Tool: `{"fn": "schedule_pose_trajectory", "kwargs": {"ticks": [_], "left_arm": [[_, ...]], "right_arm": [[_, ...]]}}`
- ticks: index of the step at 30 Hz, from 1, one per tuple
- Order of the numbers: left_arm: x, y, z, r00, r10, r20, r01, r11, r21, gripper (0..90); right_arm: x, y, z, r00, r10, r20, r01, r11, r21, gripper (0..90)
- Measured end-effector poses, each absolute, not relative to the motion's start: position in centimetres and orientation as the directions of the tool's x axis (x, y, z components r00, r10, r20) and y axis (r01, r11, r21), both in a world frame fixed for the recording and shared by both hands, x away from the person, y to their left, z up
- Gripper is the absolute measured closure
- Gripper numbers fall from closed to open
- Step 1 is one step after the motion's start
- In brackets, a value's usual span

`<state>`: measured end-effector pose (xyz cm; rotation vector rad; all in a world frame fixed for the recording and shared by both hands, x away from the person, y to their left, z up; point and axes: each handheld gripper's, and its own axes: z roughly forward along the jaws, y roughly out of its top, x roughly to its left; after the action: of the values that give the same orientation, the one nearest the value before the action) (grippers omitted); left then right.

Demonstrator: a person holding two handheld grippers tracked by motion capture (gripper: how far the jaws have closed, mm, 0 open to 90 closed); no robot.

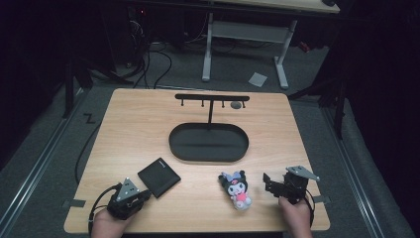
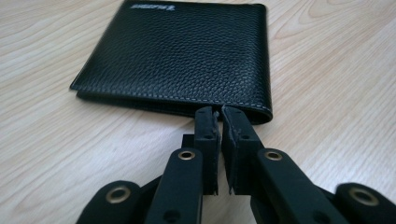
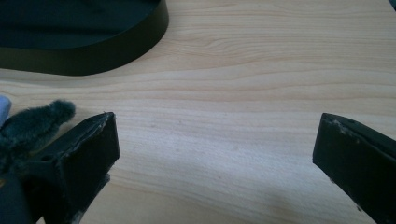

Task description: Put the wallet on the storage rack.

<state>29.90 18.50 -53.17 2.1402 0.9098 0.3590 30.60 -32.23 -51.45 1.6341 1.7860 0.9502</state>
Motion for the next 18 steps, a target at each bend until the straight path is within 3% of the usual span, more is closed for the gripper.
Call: {"fn": "schedule_pose_trajectory", "kwargs": {"ticks": [18], "left_arm": [[31.2, 17.3, -52.7, 0.716, 0.696, -0.045, 0.481, -0.446, 0.755, 82.7]], "right_arm": [[28.3, -34.2, -51.7, -0.092, 0.992, 0.092, 0.612, -0.017, 0.791, 0.4]]}}
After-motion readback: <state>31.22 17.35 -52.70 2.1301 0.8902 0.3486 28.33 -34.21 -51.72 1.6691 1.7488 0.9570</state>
